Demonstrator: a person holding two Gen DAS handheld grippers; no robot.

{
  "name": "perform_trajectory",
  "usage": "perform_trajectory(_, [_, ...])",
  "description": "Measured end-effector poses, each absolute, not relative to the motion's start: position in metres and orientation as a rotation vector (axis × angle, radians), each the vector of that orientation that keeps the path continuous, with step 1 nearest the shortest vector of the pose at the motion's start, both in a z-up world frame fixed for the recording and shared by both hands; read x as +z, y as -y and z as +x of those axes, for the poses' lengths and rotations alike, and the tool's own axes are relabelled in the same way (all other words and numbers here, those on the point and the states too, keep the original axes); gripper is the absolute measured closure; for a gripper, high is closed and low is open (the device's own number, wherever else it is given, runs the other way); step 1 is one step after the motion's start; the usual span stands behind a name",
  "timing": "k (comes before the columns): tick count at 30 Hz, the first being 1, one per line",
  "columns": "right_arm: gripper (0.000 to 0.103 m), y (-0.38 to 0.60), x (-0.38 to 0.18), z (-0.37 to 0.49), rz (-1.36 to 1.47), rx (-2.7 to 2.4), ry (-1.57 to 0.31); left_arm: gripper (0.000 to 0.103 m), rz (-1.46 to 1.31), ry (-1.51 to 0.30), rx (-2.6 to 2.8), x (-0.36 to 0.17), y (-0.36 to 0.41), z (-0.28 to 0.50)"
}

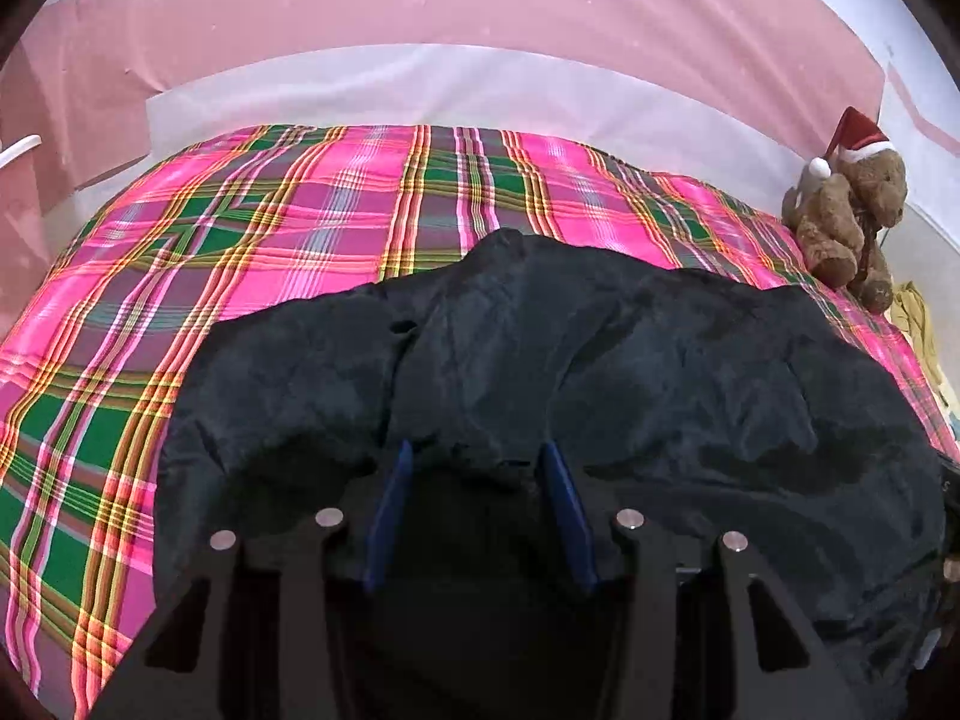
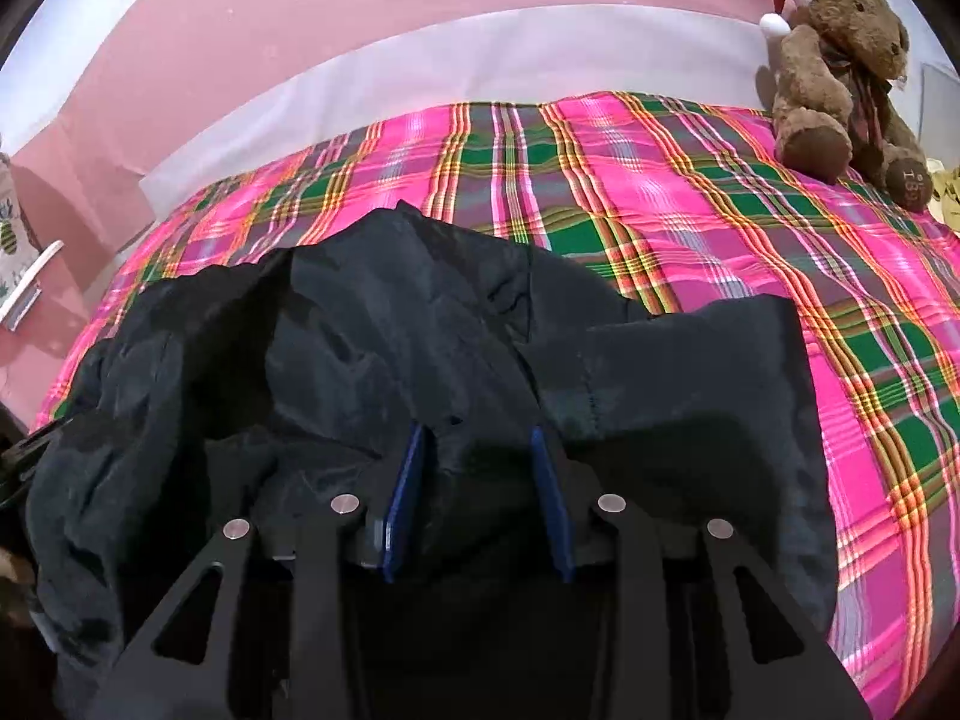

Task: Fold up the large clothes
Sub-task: 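Press and smooth the folded black jacket flat with both tools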

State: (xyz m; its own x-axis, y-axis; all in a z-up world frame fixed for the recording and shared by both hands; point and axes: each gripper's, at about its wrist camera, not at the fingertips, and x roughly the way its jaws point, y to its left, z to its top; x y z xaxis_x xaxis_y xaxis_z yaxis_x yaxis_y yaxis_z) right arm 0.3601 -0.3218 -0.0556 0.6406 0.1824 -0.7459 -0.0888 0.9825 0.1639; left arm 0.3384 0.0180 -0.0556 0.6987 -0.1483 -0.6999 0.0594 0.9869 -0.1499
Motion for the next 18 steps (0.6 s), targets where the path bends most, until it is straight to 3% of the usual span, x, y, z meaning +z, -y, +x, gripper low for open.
perform_trajectory(7, [0.064,0.301,0.004,0.292,0.130,0.281,-0.737,0.057,-0.182,-0.729,-0.174,-0.007,-0.027,0.286])
perform_trajectory(13, [0.066,0.262,-0.053,0.304,0.049,0.339,-0.870,0.056,-0.136,-0.815,-0.210,-0.042,-0.008,0.283])
perform_trajectory(18, [0.066,0.260,-0.049,0.302,0.024,0.309,-0.875,0.055,-0.108,-0.816,-0.208,-0.049,-0.003,0.287])
